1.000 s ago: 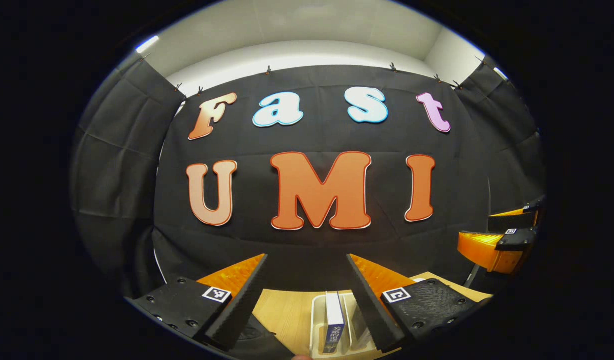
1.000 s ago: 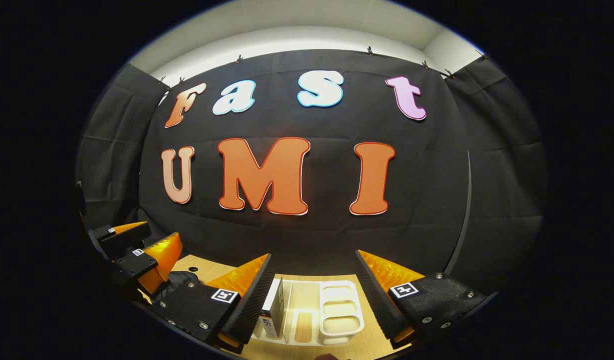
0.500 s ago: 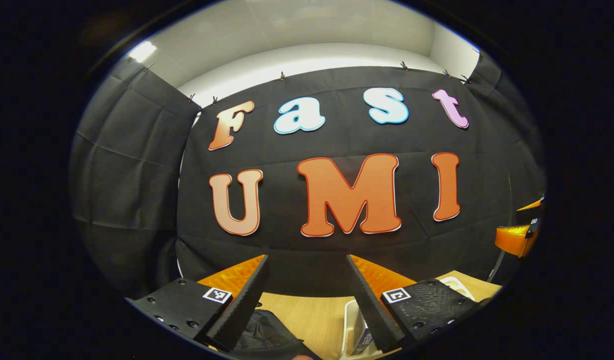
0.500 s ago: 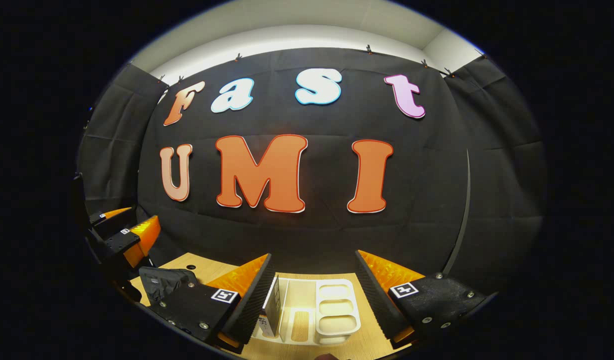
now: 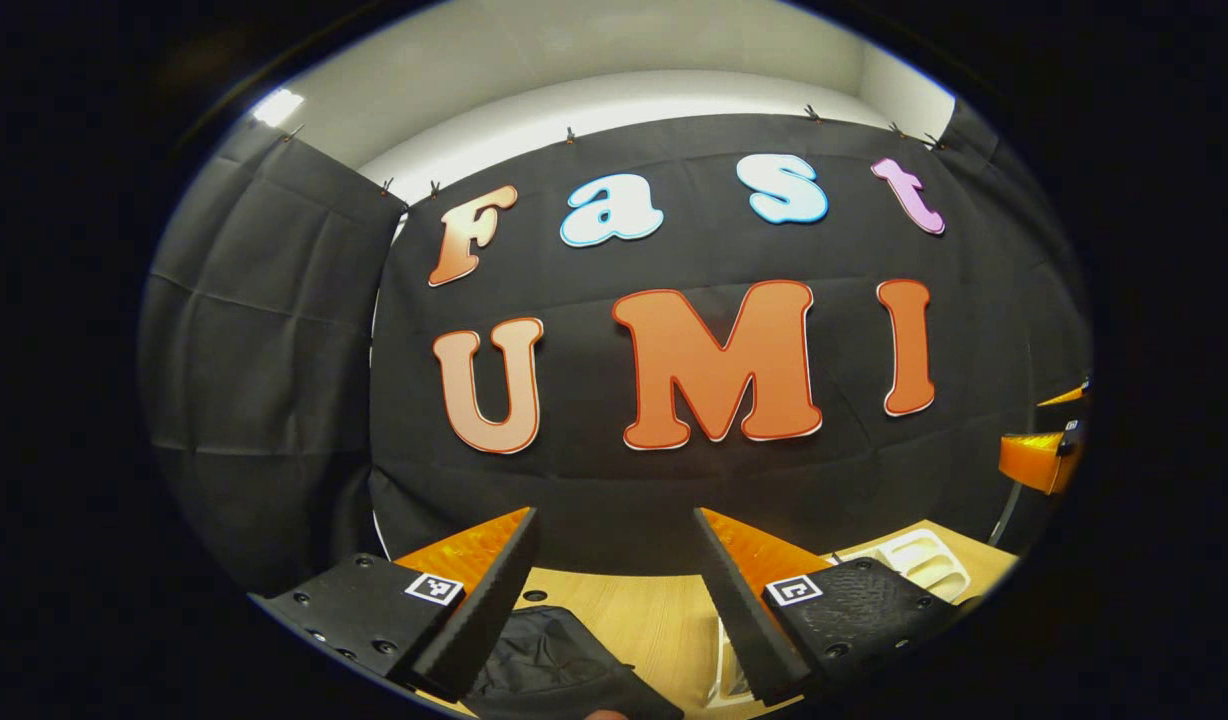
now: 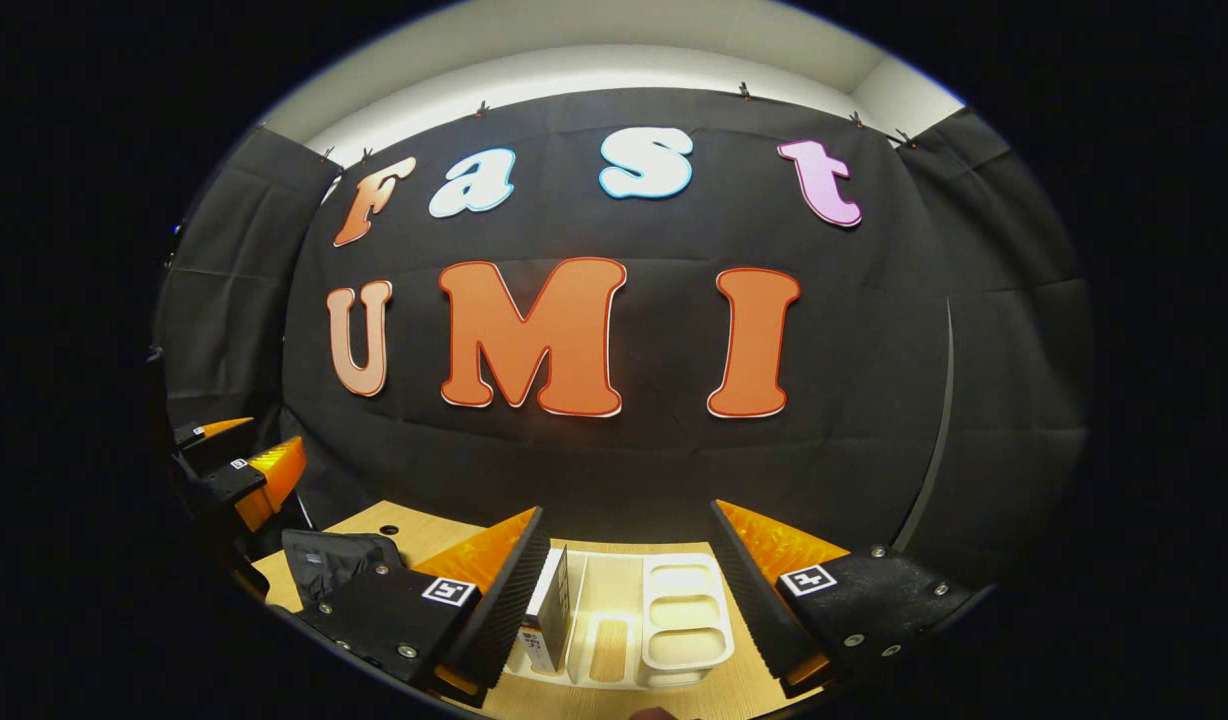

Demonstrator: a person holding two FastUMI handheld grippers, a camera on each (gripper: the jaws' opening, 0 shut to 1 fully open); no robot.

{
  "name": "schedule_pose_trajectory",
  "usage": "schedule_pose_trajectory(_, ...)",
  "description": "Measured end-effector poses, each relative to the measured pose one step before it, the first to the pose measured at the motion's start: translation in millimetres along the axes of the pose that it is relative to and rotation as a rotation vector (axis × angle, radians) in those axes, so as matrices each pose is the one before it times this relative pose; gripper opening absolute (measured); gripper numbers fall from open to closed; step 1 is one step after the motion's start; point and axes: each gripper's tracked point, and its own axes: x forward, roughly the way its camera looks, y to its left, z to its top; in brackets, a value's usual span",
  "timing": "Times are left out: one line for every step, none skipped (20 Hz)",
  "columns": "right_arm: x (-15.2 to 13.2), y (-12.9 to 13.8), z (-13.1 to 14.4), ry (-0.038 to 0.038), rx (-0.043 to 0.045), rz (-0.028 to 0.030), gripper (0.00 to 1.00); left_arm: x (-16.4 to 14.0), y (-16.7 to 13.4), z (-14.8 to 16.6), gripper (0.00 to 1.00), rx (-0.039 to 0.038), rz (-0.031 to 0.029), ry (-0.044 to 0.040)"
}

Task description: Open the schoolbag, grab two books from the bookshelf and put them into the schoolbag.

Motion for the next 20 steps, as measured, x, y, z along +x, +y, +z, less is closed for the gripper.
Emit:
schedule_pose_trajectory(-1.01, 0.28, -1.39, 0.00302, 0.00072, 0.00269, 0.94, 0.07, 1.23, -6.24, 0.94, 0.01633, -0.00226, 0.01356)
schedule_pose_trajectory(-0.04, -1.37, -2.38, 0.00481, -0.00193, -0.00095, 0.94, -0.65, -0.18, -7.90, 0.94, 0.01776, -0.00170, 0.01769)
schedule_pose_trajectory(0.41, -1.16, -2.08, 0.00463, -0.00284, -0.00203, 0.94, -0.42, -2.44, -11.42, 0.93, 0.01539, -0.00386, 0.02189)
schedule_pose_trajectory(-0.96, -1.76, -3.66, 0.00880, -0.00141, -0.00069, 0.94, 0.69, -4.04, -11.69, 0.93, 0.01784, -0.01538, 0.02646)
schedule_pose_trajectory(0.32, -2.03, -3.12, 0.00662, 0.00018, -0.00039, 0.94, 1.88, -2.65, -11.42, 0.93, 0.02053, -0.00835, 0.02469)
schedule_pose_trajectory(-0.35, -1.98, -4.12, 0.00709, 0.00058, -0.00116, 0.94, 0.80, -2.79, -10.85, 0.94, 0.02668, -0.00848, 0.02213)
schedule_pose_trajectory(1.21, -3.06, -2.57, 0.00608, 0.00019, -0.00292, 0.94, -0.52, -2.24, -9.32, 0.96, 0.02779, -0.00605, 0.01585)
schedule_pose_trajectory(1.13, -2.58, -3.47, 0.00719, 0.00076, -0.00363, 0.94, 1.13, -5.06, -10.74, 0.94, 0.03104, -0.01227, 0.02104)
schedule_pose_trajectory(0.18, -4.53, -4.04, 0.00808, 0.00189, -0.00254, 0.94, 0.59, -6.20, -12.62, 0.94, 0.03539, -0.01375, 0.02742)
schedule_pose_trajectory(2.17, -2.61, -3.48, 0.00709, 0.00185, -0.00149, 0.94, 0.01, -6.49, -11.91, 0.94, 0.03667, -0.01154, 0.02457)
schedule_pose_trajectory(1.92, -4.28, -4.11, 0.00810, -0.00048, -0.00508, 0.94, -0.67, -6.74, -13.11, 0.94, 0.04238, -0.01180, 0.03201)
schedule_pose_trajectory(2.24, -3.92, -3.46, 0.00665, 0.00070, -0.00238, 0.94, -1.20, -7.38, -17.12, 0.94, 0.04799, -0.00724, 0.04328)
schedule_pose_trajectory(2.26, -5.26, -4.01, 0.00602, -0.00088, -0.00496, 0.94, 0.01, -8.29, -14.68, 0.96, 0.03687, -0.00875, 0.02198)
schedule_pose_trajectory(1.35, -5.58, -4.47, 0.00915, 0.00075, -0.00353, 0.94, 1.60, -6.69, -10.01, 0.98, 0.03061, 0.00175, 0.00710)
schedule_pose_trajectory(1.34, -5.61, -4.36, 0.00796, 0.00332, -0.00428, 0.94, -0.43, -6.01, -11.64, 0.98, 0.03337, -0.00170, 0.01326)
schedule_pose_trajectory(3.52, -3.06, -3.59, 0.00948, 0.00583, -0.00313, 0.94, -0.52, -4.92, -9.06, 0.98, 0.04255, 0.00532, 0.01700)
schedule_pose_trajectory(2.37, -3.52, -4.14, 0.00949, 0.00557, -0.00230, 0.94, 0.29, -4.49, -6.99, 0.97, 0.03507, 0.00272, 0.00698)
schedule_pose_trajectory(0.79, -5.98, -1.84, 0.00173, 0.00281, -0.00654, 0.94, -1.50, -6.51, -9.87, 0.97, 0.03981, -0.00395, 0.01139)
schedule_pose_trajectory(1.52, -4.65, -1.38, 0.00240, -0.00180, -0.00530, 0.94, -0.54, -6.70, -9.30, 0.97, 0.03340, -0.00167, 0.01414)
schedule_pose_trajectory(1.74, -4.30, -1.33, -0.00145, -0.00578, -0.00461, 0.94, -2.69, -7.99, -9.29, 0.97, 0.03057, -0.01160, 0.01378)
